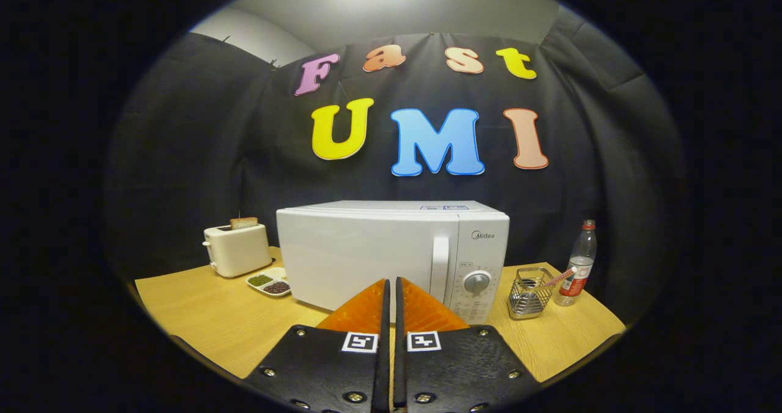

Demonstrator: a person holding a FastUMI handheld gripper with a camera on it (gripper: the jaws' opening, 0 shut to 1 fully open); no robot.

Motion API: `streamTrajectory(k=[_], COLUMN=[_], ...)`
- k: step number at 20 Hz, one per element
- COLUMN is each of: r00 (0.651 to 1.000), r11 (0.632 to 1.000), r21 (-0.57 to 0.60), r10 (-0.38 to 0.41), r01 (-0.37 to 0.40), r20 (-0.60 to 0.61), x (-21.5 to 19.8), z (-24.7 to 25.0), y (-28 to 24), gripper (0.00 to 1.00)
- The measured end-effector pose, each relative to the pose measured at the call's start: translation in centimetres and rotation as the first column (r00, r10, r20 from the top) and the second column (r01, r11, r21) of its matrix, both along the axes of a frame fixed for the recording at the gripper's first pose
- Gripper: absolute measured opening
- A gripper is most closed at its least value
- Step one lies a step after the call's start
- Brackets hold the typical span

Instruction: Open the microwave, put the food inside, and close the microwave door.

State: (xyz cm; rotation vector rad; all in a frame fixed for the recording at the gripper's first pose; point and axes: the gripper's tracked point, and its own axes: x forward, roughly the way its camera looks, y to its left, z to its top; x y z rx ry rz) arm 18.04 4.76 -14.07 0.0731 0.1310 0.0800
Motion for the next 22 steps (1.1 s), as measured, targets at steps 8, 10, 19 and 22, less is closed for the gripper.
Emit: streamTrajectory(k=[8, 10, 19, 22], r00=[0.998, 0.998, 0.988, 0.989], r11=[0.998, 0.998, 0.995, 0.994], r21=[0.048, 0.057, 0.089, 0.104], r10=[0.038, 0.016, 0.036, 0.028], r01=[-0.040, -0.019, -0.050, -0.043], r20=[0.056, 0.055, 0.148, 0.145], x=[-13.4, -16.4, -20.8, -21.1], z=[4.6, 4.9, 10.7, 10.7], y=[-3.4, -5.2, -7.2, -7.4], gripper=[0.03, 0.03, 0.04, 0.04])
